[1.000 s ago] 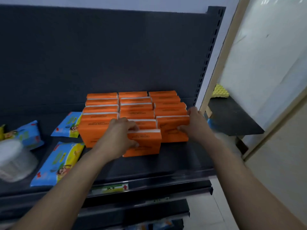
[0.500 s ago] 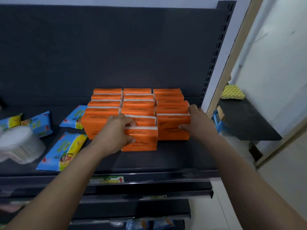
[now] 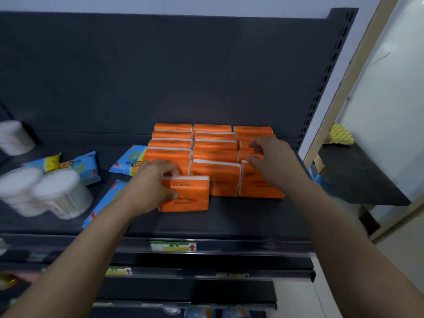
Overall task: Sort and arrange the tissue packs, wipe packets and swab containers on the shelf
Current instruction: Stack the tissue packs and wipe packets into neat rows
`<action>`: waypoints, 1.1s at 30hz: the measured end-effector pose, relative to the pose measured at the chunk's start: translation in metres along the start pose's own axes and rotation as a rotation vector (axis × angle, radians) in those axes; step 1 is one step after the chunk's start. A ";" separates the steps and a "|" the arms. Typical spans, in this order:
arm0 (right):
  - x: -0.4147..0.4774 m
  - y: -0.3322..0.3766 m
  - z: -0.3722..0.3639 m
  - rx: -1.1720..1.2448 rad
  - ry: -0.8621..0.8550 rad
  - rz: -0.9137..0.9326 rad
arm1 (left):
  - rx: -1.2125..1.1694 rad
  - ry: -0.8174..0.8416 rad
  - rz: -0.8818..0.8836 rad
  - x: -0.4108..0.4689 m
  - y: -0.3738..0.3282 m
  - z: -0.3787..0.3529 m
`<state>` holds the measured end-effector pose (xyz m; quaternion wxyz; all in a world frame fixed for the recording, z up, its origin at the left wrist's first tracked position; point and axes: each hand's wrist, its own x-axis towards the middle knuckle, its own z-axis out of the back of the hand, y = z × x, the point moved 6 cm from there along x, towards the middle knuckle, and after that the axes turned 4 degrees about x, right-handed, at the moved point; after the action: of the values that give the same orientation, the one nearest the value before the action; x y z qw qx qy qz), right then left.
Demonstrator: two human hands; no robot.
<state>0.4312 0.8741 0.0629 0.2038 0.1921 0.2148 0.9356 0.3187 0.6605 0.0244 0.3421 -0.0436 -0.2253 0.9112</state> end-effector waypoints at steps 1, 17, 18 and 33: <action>0.002 0.009 -0.006 0.009 0.024 0.009 | 0.015 -0.005 0.013 0.000 0.010 0.005; -0.004 0.085 -0.053 -0.080 0.053 -0.049 | 0.070 -0.076 -0.181 0.032 0.047 0.013; -0.005 0.086 -0.054 -0.077 0.045 -0.061 | 0.062 -0.072 -0.195 0.032 0.048 0.014; -0.010 0.108 -0.057 -0.116 0.066 -0.008 | 0.034 -0.053 -0.252 0.010 0.050 0.029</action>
<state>0.3820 0.7619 0.0645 0.2111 0.1482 0.1678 0.9515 0.2742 0.6230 0.0289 0.4484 0.0148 -0.2225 0.8655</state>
